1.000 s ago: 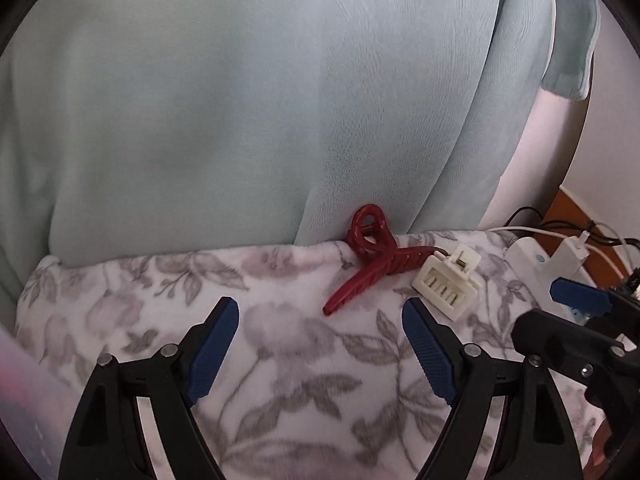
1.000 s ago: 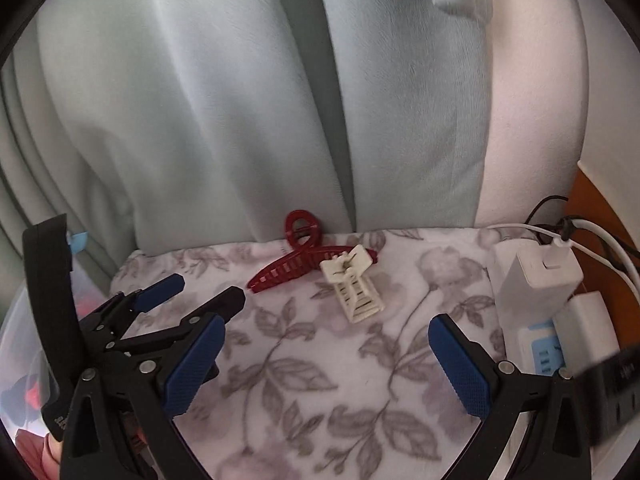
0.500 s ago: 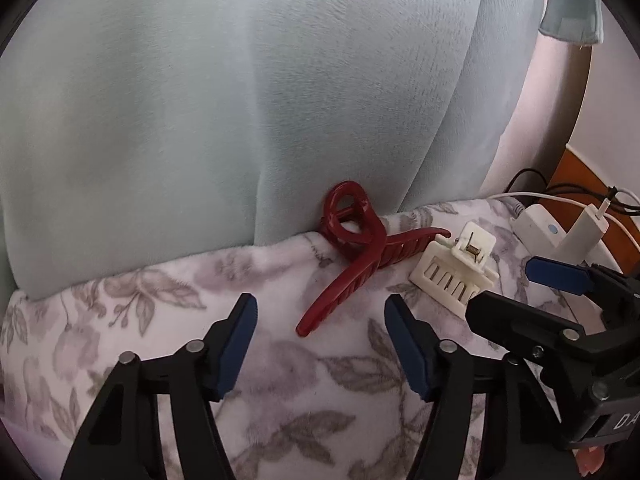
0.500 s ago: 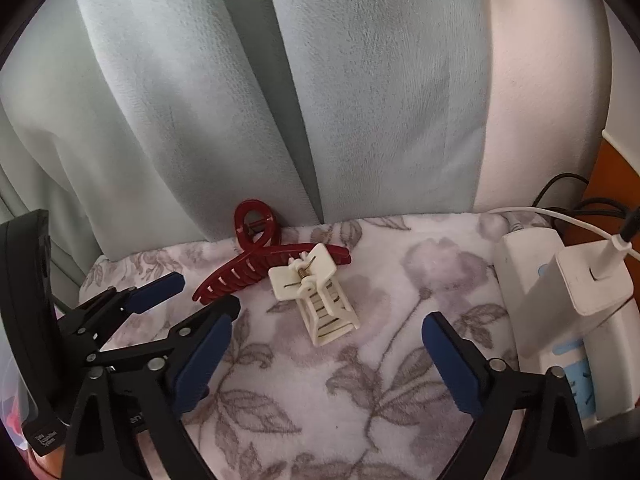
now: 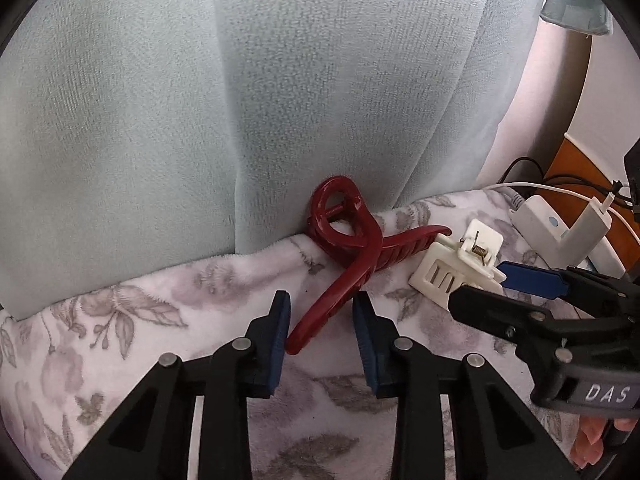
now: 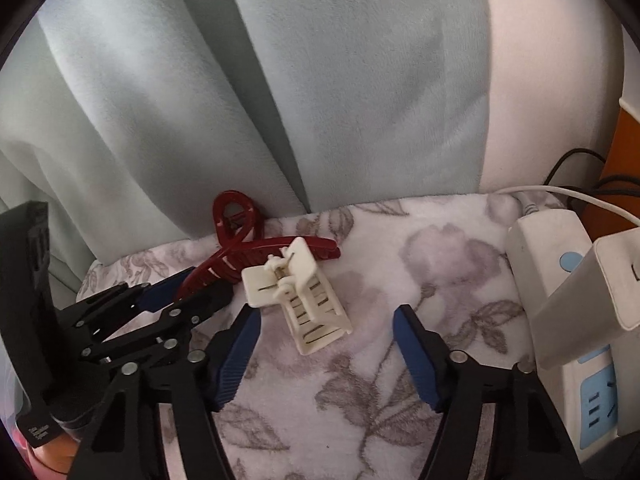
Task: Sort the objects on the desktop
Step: 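Grasp the dark red claw clip with the left tool while the right tool grasps the cream claw clip, then lift both claw clips and carry them over the clear bin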
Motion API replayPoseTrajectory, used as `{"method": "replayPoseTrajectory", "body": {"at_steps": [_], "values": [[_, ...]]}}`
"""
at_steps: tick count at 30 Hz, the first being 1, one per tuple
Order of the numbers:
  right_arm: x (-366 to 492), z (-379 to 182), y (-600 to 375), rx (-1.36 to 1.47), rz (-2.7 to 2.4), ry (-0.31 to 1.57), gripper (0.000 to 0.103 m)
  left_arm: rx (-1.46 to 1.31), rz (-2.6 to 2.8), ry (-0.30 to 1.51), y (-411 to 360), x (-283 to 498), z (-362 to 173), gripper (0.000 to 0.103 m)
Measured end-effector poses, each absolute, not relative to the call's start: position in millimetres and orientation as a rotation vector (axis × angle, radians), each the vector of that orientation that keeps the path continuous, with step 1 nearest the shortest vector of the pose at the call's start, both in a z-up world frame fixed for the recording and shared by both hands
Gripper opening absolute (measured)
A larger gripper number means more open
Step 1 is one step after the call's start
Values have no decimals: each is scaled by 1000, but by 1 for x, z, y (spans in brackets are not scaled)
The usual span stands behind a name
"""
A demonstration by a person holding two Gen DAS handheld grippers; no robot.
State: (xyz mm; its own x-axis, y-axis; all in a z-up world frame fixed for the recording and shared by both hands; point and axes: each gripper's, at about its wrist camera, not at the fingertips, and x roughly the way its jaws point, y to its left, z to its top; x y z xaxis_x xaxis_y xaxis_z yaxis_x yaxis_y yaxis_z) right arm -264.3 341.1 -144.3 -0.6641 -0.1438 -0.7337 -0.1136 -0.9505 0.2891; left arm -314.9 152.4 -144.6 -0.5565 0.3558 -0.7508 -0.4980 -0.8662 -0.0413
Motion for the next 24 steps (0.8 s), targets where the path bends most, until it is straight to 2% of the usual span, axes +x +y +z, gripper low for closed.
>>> {"method": "replayPoseTrajectory", "body": {"at_steps": [3, 6, 8, 9, 15, 22, 24], "values": [[-265, -144, 341, 1271, -2798, -505, 69, -1103, 2396, 233, 151, -314, -144, 33], [-268, -145, 339, 1271, -2782, -511, 56, -1105, 2385, 233, 151, -312, -143, 28], [-270, -146, 339, 1276, -2770, -509, 41, -1104, 2374, 241, 152, -310, -143, 23], [-270, -147, 339, 1279, -2768, -509, 39, -1104, 2377, 248, 153, -309, -143, 22], [-264, -143, 336, 1286, -2761, -502, 35, -1117, 2368, 241, 152, -302, -141, 17], [-244, -139, 326, 1298, -2749, -499, 34, -1146, 2370, 238, 149, -289, -139, 15], [-236, -139, 324, 1310, -2740, -508, 34, -1162, 2369, 237, 147, -283, -140, 10]]}}
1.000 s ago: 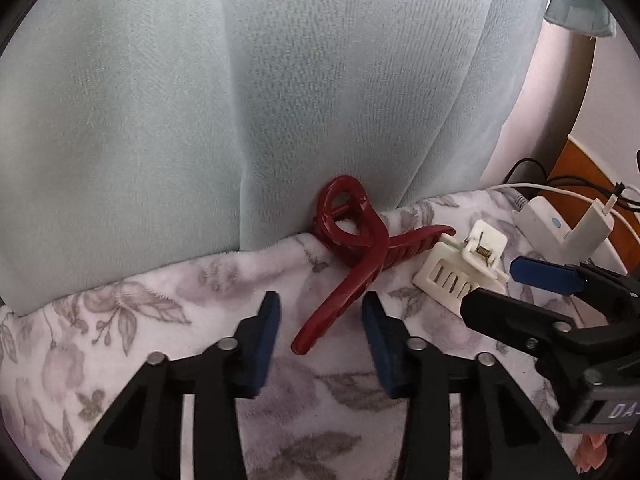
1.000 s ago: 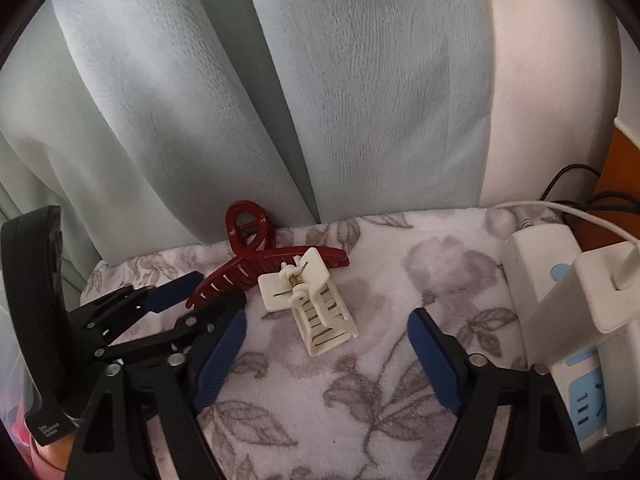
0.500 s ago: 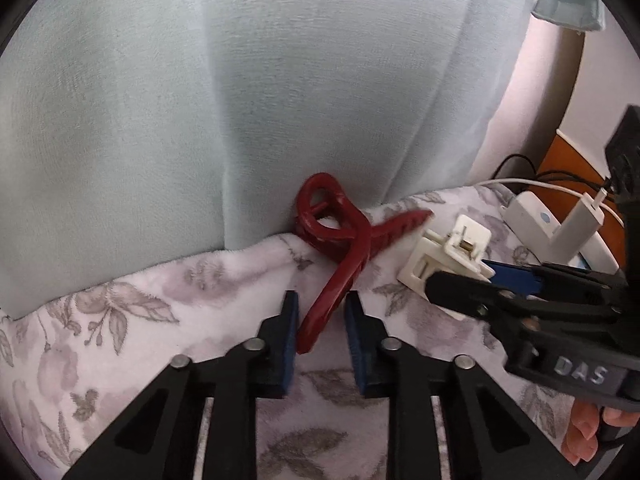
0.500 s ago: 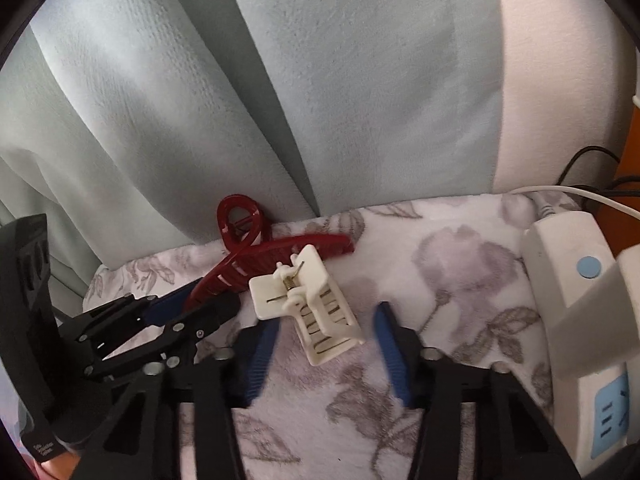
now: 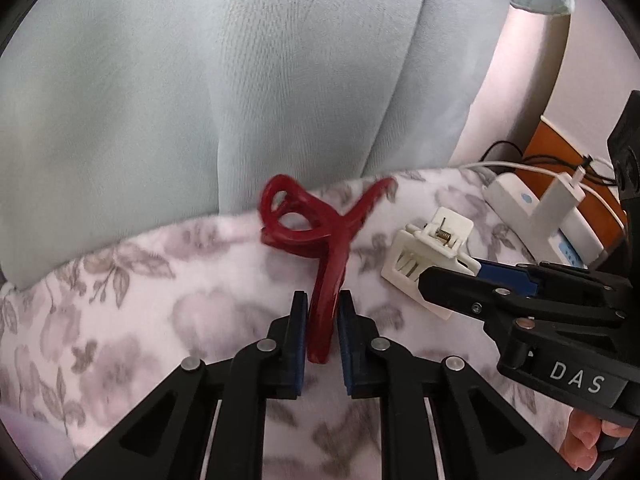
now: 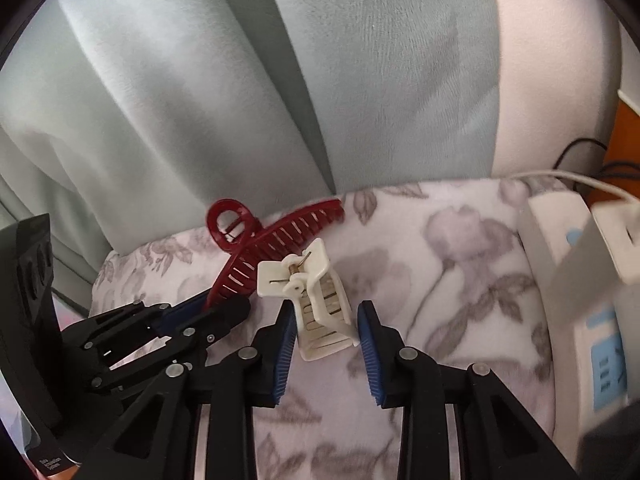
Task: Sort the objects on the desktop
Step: 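Lift both claw clips and carry them over the clear bin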
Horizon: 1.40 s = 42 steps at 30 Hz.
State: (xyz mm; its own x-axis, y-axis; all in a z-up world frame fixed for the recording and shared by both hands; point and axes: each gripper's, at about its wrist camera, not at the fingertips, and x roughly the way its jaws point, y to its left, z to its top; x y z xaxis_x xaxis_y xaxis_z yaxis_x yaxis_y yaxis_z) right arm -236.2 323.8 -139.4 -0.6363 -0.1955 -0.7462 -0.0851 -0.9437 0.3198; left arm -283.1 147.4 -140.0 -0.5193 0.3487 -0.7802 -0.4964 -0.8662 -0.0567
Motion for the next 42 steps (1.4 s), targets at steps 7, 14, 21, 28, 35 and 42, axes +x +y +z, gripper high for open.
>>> {"method": "replayPoseTrajectory", "body": {"at_steps": [7, 14, 21, 28, 35, 42], "values": [[-205, -139, 309, 1338, -2714, -504, 33, -1203, 2382, 198, 131, -255, -139, 10], [-177, -137, 290, 1336, -2701, -512, 33, -1224, 2382, 149, 121, -223, -138, 9], [-159, -130, 271, 1335, -2688, -515, 33, -1234, 2392, 104, 111, -194, -140, 9], [-130, -126, 264, 1325, -2675, -533, 33, -1206, 2409, 66, 95, -165, -129, 9], [-106, -114, 255, 1289, -2672, -556, 33, -1150, 2438, 32, 81, -138, -110, 9], [-78, -83, 249, 1171, -2701, -574, 33, -1031, 2491, -18, 66, -108, -72, 9]]}}
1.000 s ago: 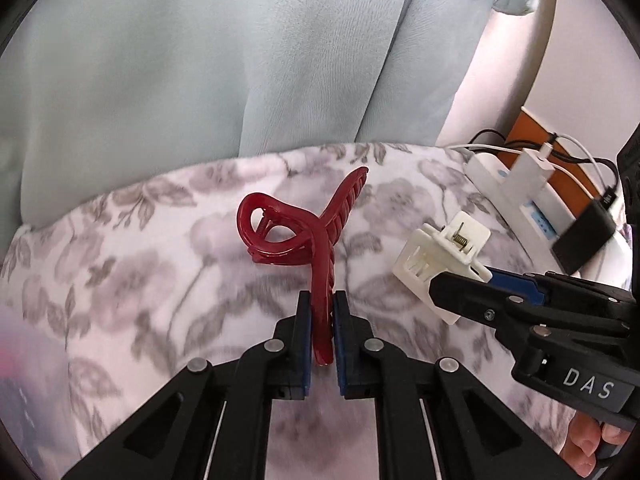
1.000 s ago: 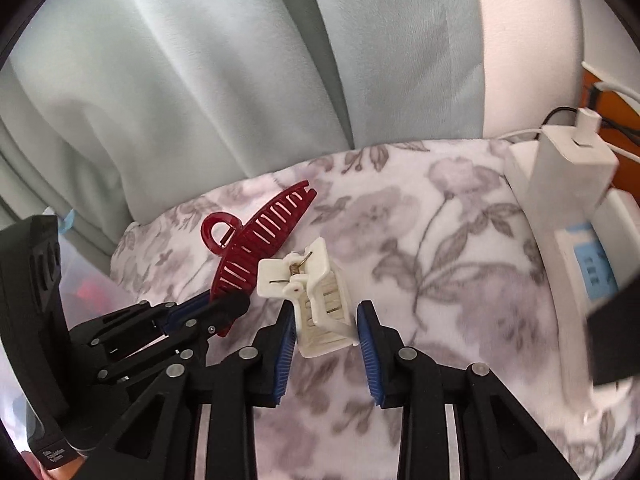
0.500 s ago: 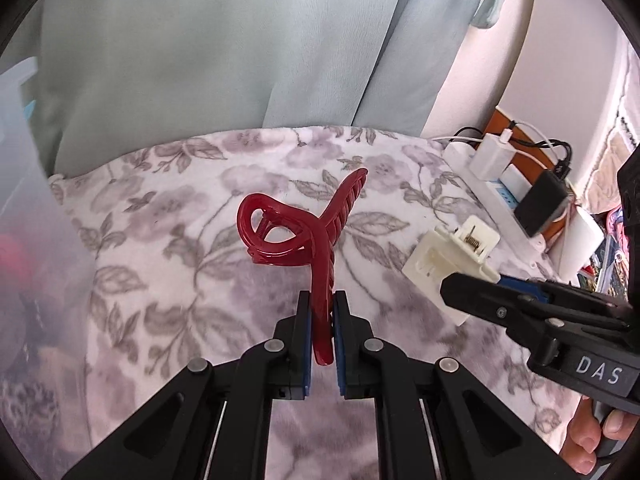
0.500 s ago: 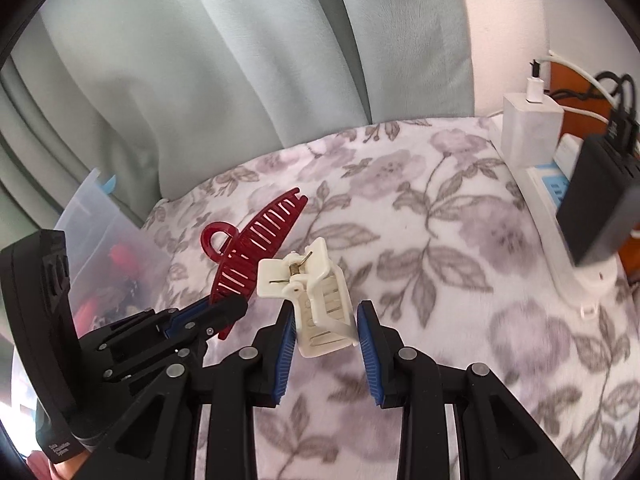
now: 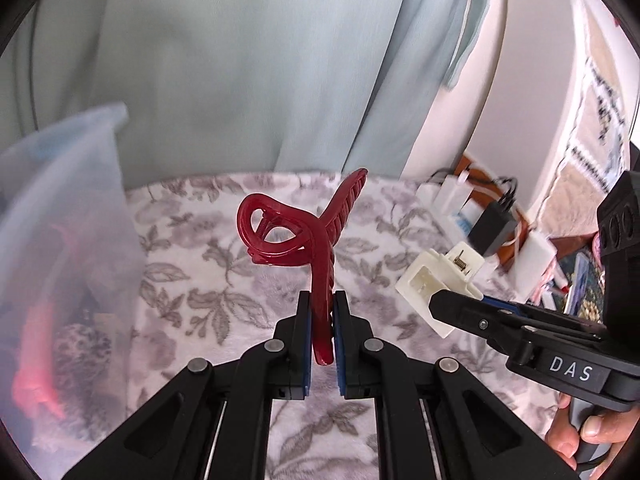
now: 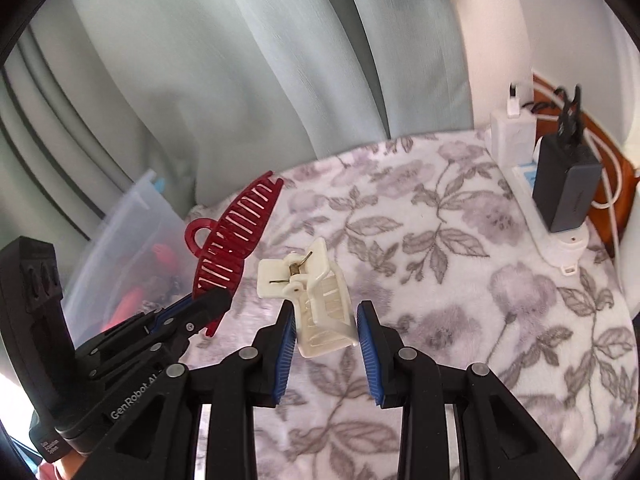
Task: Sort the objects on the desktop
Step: 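Lift both claw clips and carry them over the clear bin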
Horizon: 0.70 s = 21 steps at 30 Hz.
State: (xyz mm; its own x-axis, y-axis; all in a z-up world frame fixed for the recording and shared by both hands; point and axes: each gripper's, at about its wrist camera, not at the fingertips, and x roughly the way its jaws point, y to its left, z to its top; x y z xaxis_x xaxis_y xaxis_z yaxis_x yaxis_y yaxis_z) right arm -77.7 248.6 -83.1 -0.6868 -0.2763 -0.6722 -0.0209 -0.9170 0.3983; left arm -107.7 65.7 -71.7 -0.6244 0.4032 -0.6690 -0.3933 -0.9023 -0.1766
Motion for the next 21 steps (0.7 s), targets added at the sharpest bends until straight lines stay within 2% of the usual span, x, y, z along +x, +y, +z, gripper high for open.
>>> {"method": "replayPoseTrajectory", "body": {"at_steps": [12, 21], "values": [[-26, -9, 214, 884, -2715, -482, 33, -754, 2602, -92, 28, -48, 4, 9], [-7, 34, 168, 725, -2657, -368, 33, -634, 2726, -142, -24, -17, 39, 9]]}}
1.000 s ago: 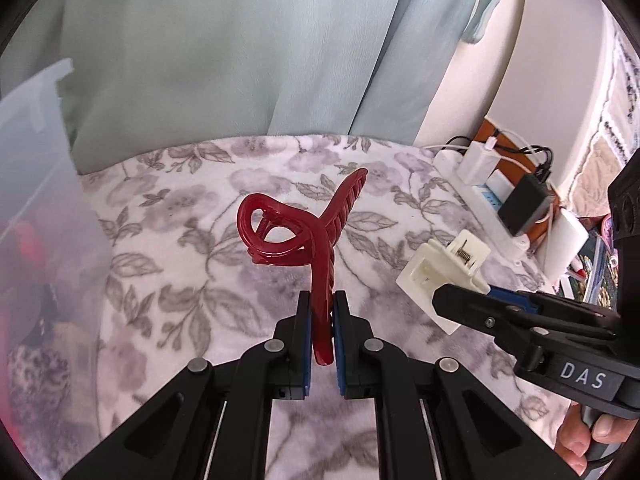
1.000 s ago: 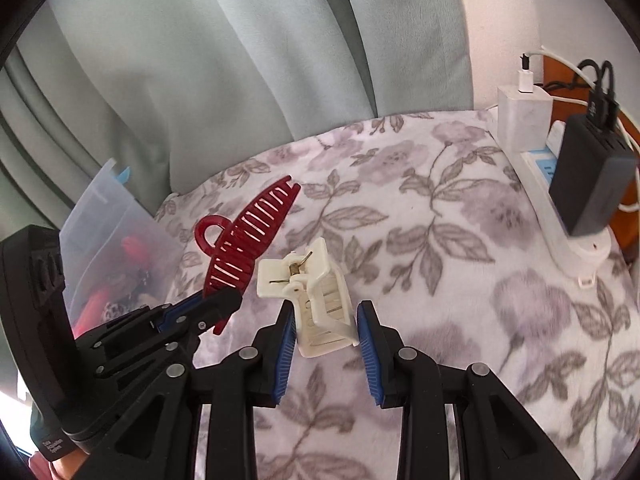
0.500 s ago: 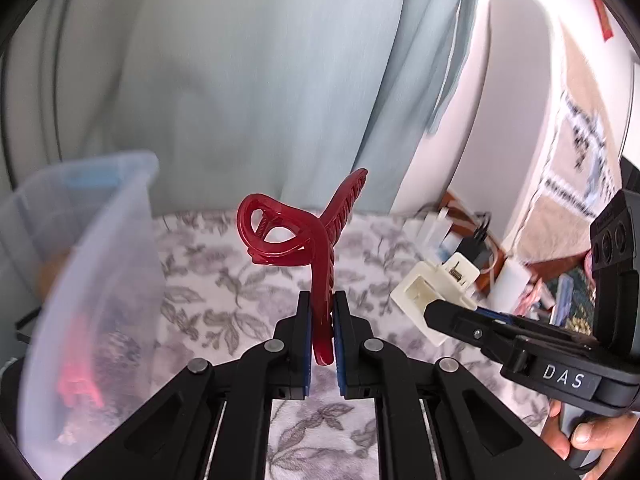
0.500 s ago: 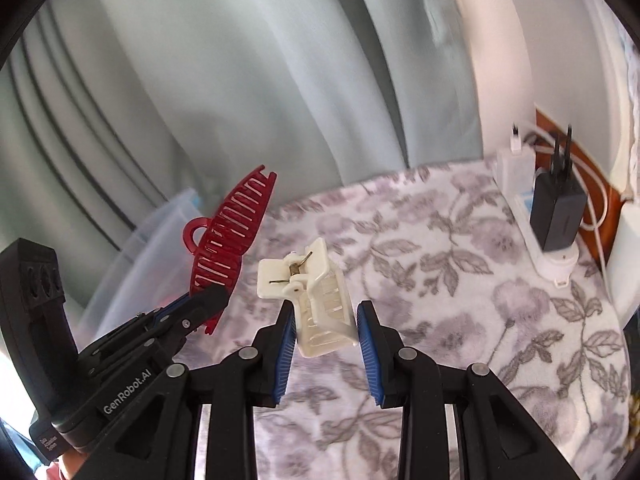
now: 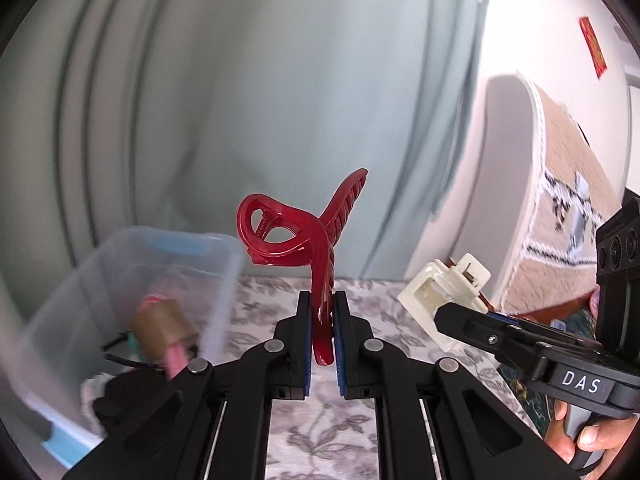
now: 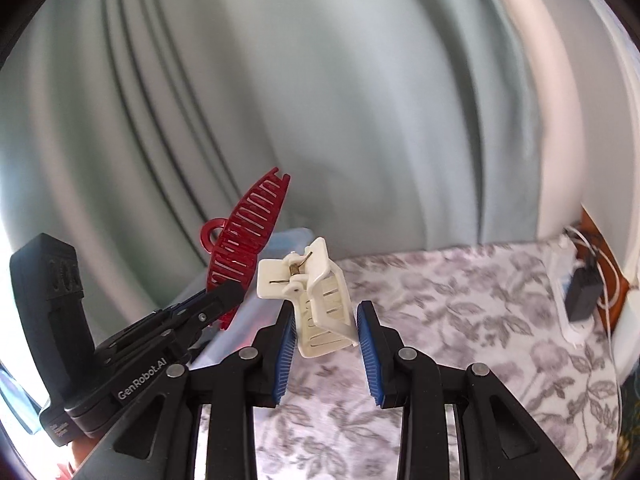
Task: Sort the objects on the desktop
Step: 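Lift both claw clips and carry them over the clear bin, then open the left tool dropping the red clip while the right tool releases the cream clip into the bin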
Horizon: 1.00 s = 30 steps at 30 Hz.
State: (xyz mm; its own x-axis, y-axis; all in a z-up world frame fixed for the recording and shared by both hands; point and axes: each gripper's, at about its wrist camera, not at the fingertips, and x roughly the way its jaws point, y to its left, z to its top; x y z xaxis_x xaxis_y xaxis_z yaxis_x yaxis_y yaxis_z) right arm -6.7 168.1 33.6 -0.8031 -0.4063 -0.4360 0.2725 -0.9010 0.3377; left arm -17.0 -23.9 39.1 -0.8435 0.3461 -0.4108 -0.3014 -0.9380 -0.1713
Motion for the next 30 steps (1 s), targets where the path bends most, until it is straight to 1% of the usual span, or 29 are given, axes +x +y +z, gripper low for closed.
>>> {"method": "replayPoseTrajectory", "body": {"at_steps": [7, 13, 21, 30], "values": [[-14, 43, 118, 709, -2561, -294, 33, -607, 2858, -179, -75, -2, 45, 9], [-29, 33, 73, 756, -2473, -222, 33, -629, 2908, -216, -108, 0, 37, 8], [-51, 11, 31, 823, -2407, -150, 33, -705, 2917, -271, -131, -12, 11, 7], [-64, 2, 19, 859, -2410, -122, 33, -736, 2922, -285, -142, -24, 0, 7]]}}
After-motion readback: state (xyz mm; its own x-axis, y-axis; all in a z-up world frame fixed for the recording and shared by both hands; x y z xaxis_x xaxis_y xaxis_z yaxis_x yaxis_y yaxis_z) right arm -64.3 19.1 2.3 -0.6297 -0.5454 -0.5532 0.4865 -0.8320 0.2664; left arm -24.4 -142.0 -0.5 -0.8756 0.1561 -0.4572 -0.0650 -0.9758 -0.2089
